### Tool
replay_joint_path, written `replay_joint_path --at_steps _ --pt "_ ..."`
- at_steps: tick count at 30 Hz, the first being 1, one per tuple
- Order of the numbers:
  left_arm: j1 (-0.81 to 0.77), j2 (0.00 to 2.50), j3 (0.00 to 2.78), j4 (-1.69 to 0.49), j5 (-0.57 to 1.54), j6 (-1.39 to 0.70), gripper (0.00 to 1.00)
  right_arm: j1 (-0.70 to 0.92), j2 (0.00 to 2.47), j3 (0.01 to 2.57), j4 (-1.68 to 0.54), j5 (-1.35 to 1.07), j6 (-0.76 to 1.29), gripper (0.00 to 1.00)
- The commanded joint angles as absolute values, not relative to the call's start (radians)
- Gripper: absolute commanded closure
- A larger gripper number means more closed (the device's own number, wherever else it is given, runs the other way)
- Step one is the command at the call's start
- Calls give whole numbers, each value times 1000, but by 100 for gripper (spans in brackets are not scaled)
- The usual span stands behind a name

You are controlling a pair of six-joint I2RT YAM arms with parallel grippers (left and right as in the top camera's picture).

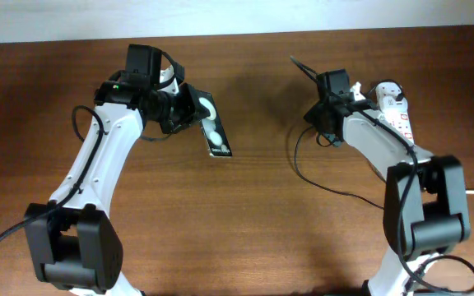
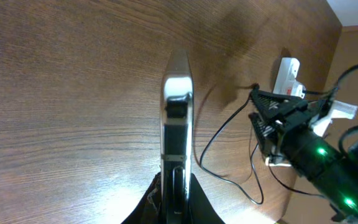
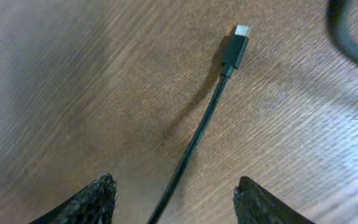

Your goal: Plug charger to phone and switch on socket

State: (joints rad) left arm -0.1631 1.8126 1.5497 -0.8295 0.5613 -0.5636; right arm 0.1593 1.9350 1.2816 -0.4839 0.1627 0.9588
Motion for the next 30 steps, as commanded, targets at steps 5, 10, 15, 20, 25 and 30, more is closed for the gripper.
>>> replay_joint_path --at_steps 5,10,15,20,25,30 --pt "-161 1817 1552 -833 580 -544 100 157 2036 1295 -429 233 1000 73" --pt "-160 1817 1552 -832 580 -544 100 258 2036 1295 -567 -233 212 86" --pt "-161 1817 1552 -832 580 -544 100 279 2036 1296 -612 -39 218 1" --pt "-161 1817 1552 -833 580 -544 100 281 2038 1294 -546 -11 453 27" --pt "-161 1817 1552 -833 580 -544 100 281 2051 1293 -560 78 476 63" --pt "-160 1817 1552 -843 580 -544 100 281 2053 1293 -523 138 492 79"
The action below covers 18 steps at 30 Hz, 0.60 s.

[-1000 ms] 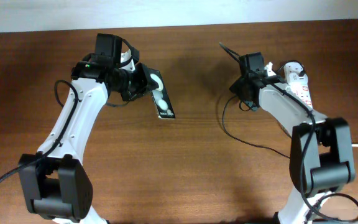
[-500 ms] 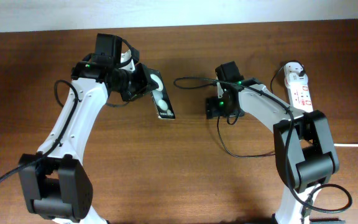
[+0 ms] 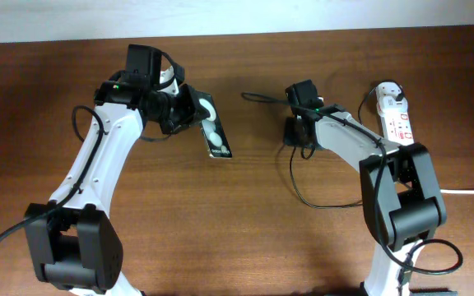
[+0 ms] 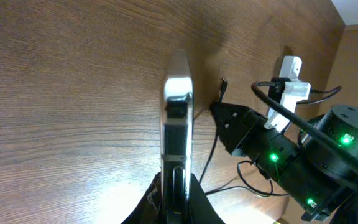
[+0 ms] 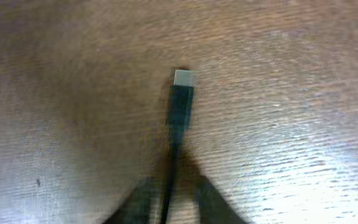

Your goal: Plug charger to phone and switch on socket

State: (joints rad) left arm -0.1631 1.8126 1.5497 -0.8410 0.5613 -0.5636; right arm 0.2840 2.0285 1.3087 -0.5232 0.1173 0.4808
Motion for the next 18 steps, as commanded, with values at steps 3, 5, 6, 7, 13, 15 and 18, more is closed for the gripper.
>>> replay_joint_path --at_steps 3,5,6,7,13,15,18 --pt "-161 1817 1552 -860 582 -544 100 281 2053 1294 -526 112 492 96" --pt "-161 1817 1552 -867 588 -544 100 274 2002 1298 -516 -6 491 96" --pt "-160 1817 1552 -846 588 -543 100 265 1944 1298 -524 -58 487 96" --pt "-160 1817 1552 -789 613 -543 100 252 1867 1298 -552 -110 475 96" --pt "-159 1818 1552 -496 792 -556 100 243 1406 1298 -908 -228 415 96" --pt "-158 1822 1552 -447 852 -575 100 272 1321 1296 -985 -266 360 96" --pt "-160 1853 1552 -255 1061 -648 100 480 1305 1242 -925 -265 303 96"
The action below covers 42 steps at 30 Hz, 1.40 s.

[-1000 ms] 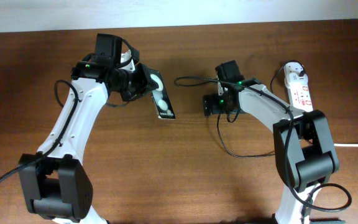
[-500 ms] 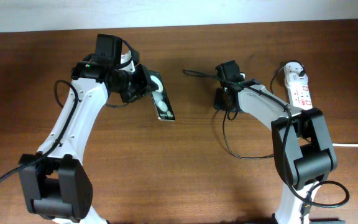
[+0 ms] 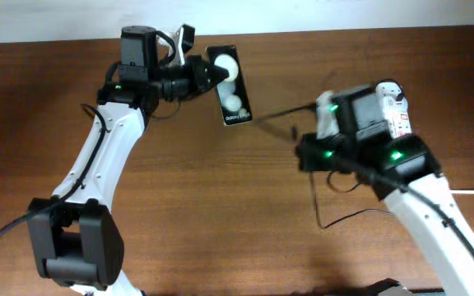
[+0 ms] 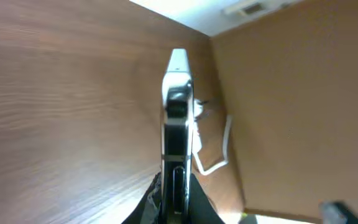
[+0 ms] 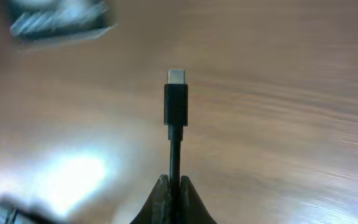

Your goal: Plug charger to phone and switch on socket

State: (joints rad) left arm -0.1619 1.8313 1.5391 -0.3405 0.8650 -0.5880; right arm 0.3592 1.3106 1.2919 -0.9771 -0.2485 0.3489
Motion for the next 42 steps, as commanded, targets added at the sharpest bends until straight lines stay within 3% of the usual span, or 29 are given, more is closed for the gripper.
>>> replay_joint_path --at_steps 1,6,7,33,42 --pt "-160 1853 1552 -237 1087 -647 100 540 1307 1224 -877 -255 319 96" --pt "-141 1853 1552 -210 1182 -673 100 668 1315 1193 -675 -95 373 96" --pt "-141 1853 1552 -210 1182 -698 100 670 1315 1193 -661 -27 478 96" --pt "-121 1853 1552 -221 1209 -823 100 700 1316 1193 -608 65 469 96" --pt "-140 1853 1552 -221 1209 -803 100 700 1372 1193 -499 31 468 96"
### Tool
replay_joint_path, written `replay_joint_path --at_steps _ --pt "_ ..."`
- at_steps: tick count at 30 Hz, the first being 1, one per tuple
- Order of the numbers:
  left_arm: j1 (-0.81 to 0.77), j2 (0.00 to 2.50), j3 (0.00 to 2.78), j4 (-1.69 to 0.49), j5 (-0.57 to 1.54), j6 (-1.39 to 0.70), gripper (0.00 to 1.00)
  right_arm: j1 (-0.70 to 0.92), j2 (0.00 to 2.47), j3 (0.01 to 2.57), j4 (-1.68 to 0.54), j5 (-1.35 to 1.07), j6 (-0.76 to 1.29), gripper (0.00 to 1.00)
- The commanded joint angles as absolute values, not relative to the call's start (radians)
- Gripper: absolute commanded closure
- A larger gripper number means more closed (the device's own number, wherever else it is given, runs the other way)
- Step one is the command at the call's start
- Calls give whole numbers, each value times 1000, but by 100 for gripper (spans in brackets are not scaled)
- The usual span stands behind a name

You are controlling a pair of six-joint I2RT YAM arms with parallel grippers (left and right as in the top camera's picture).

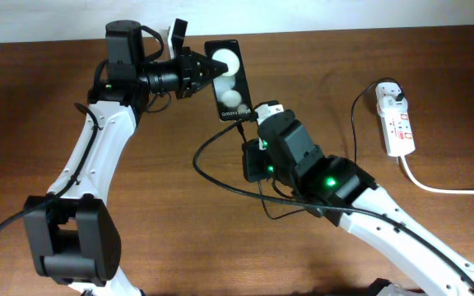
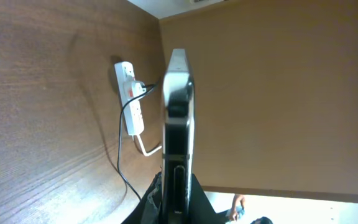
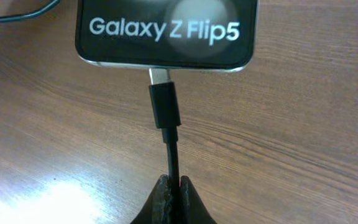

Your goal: Plug charger to phone and switch on socket

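A black phone (image 1: 229, 82) marked "Galaxy Z Flip5" (image 3: 166, 31) is held off the table, my left gripper (image 1: 206, 72) shut on its upper end. In the left wrist view the phone (image 2: 178, 112) shows edge-on between the fingers of that gripper (image 2: 176, 186). My right gripper (image 3: 171, 183) is shut on the black charger cable just behind its plug (image 3: 165, 106). The plug's metal tip (image 3: 159, 76) meets the port in the phone's bottom edge, with part of the tip still showing. Overhead, the right gripper (image 1: 247, 136) sits right below the phone.
A white power strip (image 1: 395, 119) lies at the table's right side with the charger plugged into its far end, and it also shows as the strip (image 2: 131, 102) in the left wrist view. The black cable (image 1: 220, 177) loops across the middle of the table. A white lead (image 1: 451, 189) runs off right.
My right gripper, then right of the phone with the plug in free air, now holds the plug tip at the phone's bottom port. The left gripper has shifted the phone slightly.
At first my left gripper held the phone low over the table while my right gripper stood open over the plug lying near the power strip. Then the right closed on the cable. Both later rose, and now plug and phone meet.
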State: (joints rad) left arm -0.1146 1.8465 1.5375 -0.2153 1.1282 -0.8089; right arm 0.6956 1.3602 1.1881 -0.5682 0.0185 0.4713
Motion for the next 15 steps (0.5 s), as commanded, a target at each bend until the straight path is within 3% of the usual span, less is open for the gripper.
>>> replay_joint_path --at_steps 1,12,15 --pt "-142 1853 1552 -221 1209 -771 100 700 1372 1193 -485 31 457 96" --pt "-143 1853 1552 -225 1279 -627 100 700 1369 1196 -414 57 420 94" --pt "-143 1853 1552 -224 1218 -627 100 700 1368 1196 -430 57 420 83"
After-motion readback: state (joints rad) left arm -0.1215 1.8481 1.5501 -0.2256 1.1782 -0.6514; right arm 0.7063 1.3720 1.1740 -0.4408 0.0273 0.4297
